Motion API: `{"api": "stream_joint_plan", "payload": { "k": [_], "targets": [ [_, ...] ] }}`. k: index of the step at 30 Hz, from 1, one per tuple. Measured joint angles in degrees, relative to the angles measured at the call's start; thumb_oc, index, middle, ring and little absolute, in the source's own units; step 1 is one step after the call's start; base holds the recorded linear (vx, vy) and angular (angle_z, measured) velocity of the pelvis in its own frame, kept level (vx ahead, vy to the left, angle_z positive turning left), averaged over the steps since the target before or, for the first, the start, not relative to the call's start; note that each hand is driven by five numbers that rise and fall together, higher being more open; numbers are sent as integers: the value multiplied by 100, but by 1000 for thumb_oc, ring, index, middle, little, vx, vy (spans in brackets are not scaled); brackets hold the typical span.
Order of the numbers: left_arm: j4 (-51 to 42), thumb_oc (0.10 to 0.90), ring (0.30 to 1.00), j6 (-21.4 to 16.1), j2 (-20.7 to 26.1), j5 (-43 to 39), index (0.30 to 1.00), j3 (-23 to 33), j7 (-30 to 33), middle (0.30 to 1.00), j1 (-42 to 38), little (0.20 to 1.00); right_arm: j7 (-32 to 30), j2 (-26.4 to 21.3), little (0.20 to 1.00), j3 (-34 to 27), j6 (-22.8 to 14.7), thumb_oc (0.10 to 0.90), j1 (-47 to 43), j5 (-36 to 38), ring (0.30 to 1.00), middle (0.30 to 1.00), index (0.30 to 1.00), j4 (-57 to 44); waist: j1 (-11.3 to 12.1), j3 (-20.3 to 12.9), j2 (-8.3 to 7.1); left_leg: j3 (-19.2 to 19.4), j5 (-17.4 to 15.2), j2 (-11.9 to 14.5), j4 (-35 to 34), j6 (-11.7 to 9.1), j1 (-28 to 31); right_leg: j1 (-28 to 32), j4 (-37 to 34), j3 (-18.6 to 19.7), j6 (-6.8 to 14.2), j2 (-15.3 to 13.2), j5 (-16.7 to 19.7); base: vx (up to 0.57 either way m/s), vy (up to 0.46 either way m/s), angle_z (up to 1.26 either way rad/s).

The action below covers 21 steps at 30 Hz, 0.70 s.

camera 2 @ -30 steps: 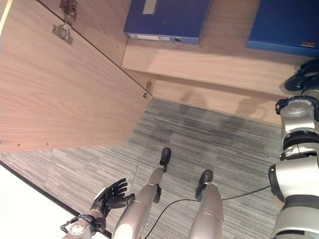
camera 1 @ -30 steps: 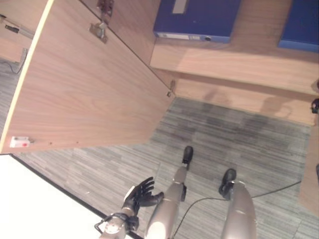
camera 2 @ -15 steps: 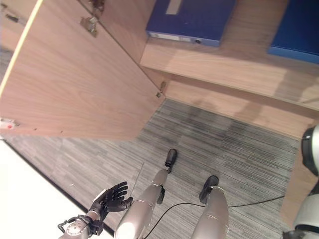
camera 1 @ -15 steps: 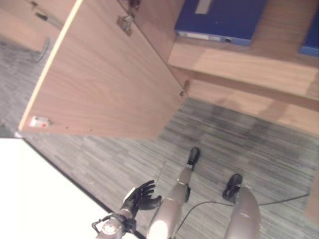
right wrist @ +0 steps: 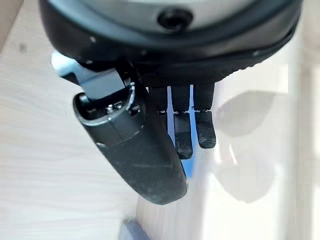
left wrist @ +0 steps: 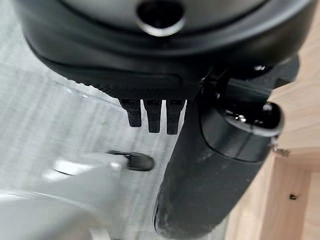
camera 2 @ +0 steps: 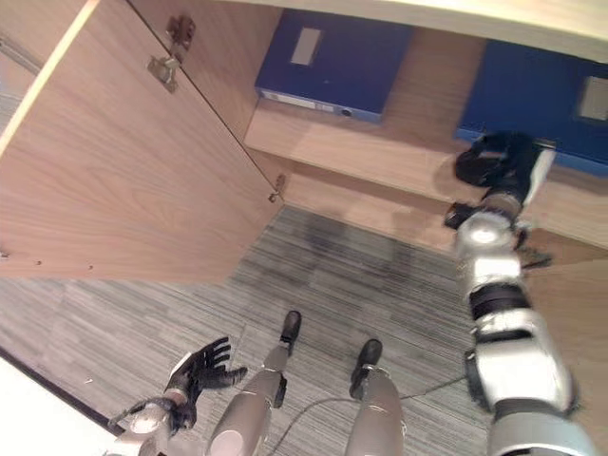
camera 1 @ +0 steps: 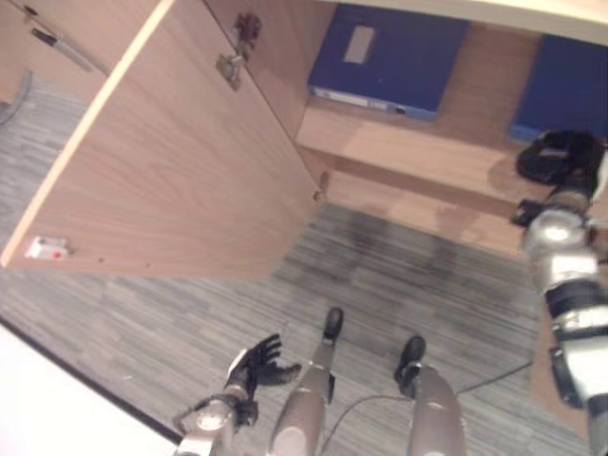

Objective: Put the empty folder in the office cabinet

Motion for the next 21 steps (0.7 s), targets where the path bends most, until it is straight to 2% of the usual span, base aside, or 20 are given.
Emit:
{"api": "stream_joint_plan", "payload": {
  "k": [2, 4, 5, 7, 11, 15, 19, 21],
  "targets": [
    [195, 800, 900, 44, -179, -4, 900, 70, 131, 900, -196, 900, -92, 688, 900, 35, -68, 800, 820, -328, 900, 900, 900, -465, -135, -1, -202, 53, -57, 62, 6, 5, 190, 219, -176, 63, 10, 86, 83, 63, 31, -26],
    [439, 800, 900, 110, -437, 4, 900, 163, 139, 900, -398, 900, -36, 1286, 900, 96, -23, 800, 1827, -568, 900, 900, 900, -979, -233, 2, -308, 177, -130, 138, 2, 32, 465, 561, -466, 115, 4, 194, 212, 63, 54, -29],
    [443, 800, 900, 129, -519, 13, 900, 215, 148, 900, -392, 900, 14, 1347, 900, 256, -14, 800, 2220, -676, 900, 900, 900, -1201, -291, -3, -328, 226, -149, 163, -13, 42, 588, 716, -602, 141, 15, 242, 272, 55, 48, -39],
    [496, 800, 900, 163, -587, 44, 900, 289, 141, 900, -361, 900, 217, 1338, 900, 547, 43, 800, 2683, -901, 900, 900, 900, -1390, -443, -36, -412, 371, -217, 217, -39, 68, 821, 979, -880, 260, 36, 336, 414, 63, 38, -36],
    [763, 800, 900, 211, -602, 66, 900, 626, 161, 900, -340, 900, 663, 1107, 900, 545, 53, 800, 3221, -1240, 900, 900, 900, -1854, -682, -149, -556, 553, -292, 336, -148, 75, 1189, 1490, -1519, 383, 38, 527, 717, 82, 44, -29],
    [901, 800, 900, 206, -579, 109, 900, 815, 208, 900, -67, 900, 1053, 807, 900, 564, 44, 800, 3550, -1489, 900, 900, 900, -1984, -808, -603, -706, 663, -369, 391, -150, 89, 1439, 2018, -2175, 410, 9, 655, 1041, 48, 27, -10],
    [1016, 800, 900, 197, -639, 257, 900, 865, 293, 900, 157, 900, 1557, 741, 900, 859, 52, 800, 3847, -1682, 900, 900, 900, -1881, -803, -1103, -721, 609, -482, 390, -152, 83, 1713, 2548, -2626, 337, 27, 697, 1136, 37, 14, 9],
    [1018, 800, 900, 198, -670, 267, 900, 900, 377, 900, 209, 900, 1722, 775, 900, 1006, 54, 800, 3983, -1738, 900, 900, 900, -1828, -806, -1244, -709, 522, -510, 386, -153, 69, 1804, 2748, -2766, 233, 26, 717, 1154, 11, -1, 21]
  ]
}}
